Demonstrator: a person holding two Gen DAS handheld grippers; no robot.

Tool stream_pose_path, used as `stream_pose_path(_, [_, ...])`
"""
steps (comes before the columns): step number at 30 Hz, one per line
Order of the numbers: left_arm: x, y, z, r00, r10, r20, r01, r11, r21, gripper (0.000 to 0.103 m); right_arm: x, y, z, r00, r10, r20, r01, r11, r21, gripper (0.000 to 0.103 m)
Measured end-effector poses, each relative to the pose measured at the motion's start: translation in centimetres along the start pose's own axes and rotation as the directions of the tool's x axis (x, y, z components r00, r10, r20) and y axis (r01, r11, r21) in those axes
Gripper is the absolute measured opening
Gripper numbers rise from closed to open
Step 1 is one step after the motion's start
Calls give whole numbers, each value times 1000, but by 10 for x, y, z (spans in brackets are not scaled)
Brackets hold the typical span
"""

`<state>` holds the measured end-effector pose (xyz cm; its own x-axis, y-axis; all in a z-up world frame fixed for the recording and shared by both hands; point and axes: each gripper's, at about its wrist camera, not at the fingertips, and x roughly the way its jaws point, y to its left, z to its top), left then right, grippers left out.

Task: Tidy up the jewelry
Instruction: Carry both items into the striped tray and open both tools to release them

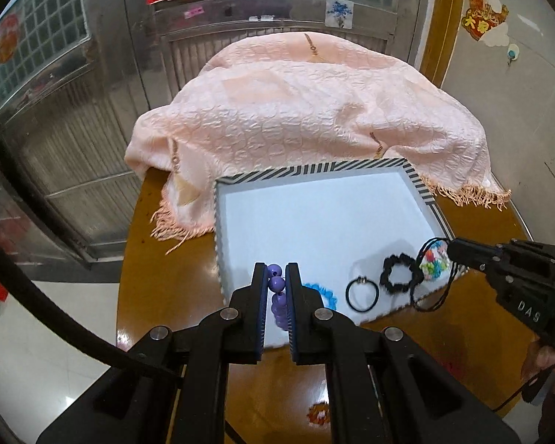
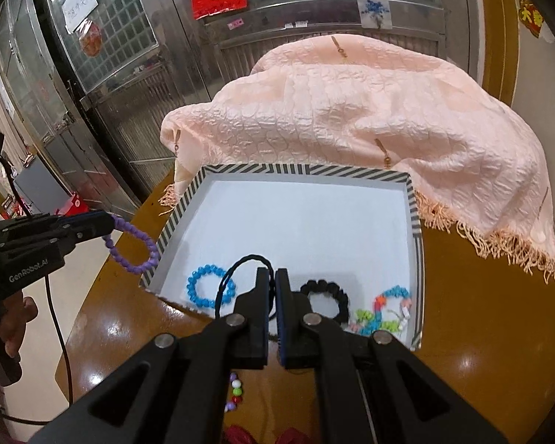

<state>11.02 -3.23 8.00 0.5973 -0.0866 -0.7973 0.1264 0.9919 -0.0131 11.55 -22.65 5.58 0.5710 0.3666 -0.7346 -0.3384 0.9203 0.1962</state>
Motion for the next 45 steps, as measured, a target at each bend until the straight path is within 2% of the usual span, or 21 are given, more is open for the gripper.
stream_pose_path(5, [25, 0, 17, 1000, -11, -17, 11, 1000, -22, 5, 21, -7, 13, 1000, 25, -17, -24, 999, 27, 3])
stream_pose_path(10, [67, 17, 27, 997, -24, -70, 16, 994, -110, 5, 58, -13, 27, 997, 46, -62, -43, 998, 50, 3])
stream_pose_path(14, [96, 38, 17, 990, -28, -139, 0, 981, -195, 5, 96, -15, 32, 992, 57, -115, -49, 997, 65, 3])
stream_pose_path(17, [108, 51, 1, 983, -18, -183, -25, 974, -226, 5, 122, -15, 31, 985, 56, -163, -46, 997, 66, 3])
stream_pose_path(22, [113, 66, -19, 978, -39, -207, -21, 960, -279, 5, 148, -10, 29, 976, 55, -211, -45, 998, 48, 3])
stream_pose_path(24, [112, 65, -24, 977, -31, -211, -27, 963, -269, 5, 154, -6, 28, 973, 54, -222, -47, 998, 36, 3])
stream_pose_path(30, [103, 55, -34, 974, -37, -221, -20, 968, -250, 5, 159, -1, 23, 969, -2, -246, -3, 1000, -21, 4])
stream_pose_path(34, [101, 51, -34, 974, 2, -226, -55, 972, -229, 5, 159, -5, 18, 965, -4, -263, 7, 1000, 9, 14])
stream_pose_path(36, [100, 52, -34, 972, 5, -236, -62, 971, -233, 12, 153, -9, 16, 966, -8, -258, 14, 1000, 22, 21])
stream_pose_path(40, [92, 52, -35, 976, 5, -216, -58, 969, -242, 20, 132, -11, 13, 973, -17, -231, 25, 999, 31, 22])
stream_pose_path(43, [81, 46, -36, 980, 48, -192, -90, 972, -218, 25, 114, -8, 11, 978, -6, -208, 14, 999, 35, 26])
stream_pose_path(45, [74, 43, -37, 982, 63, -175, -101, 971, -216, 26, 101, -4, 11, 982, -7, -188, 12, 1000, 27, 30])
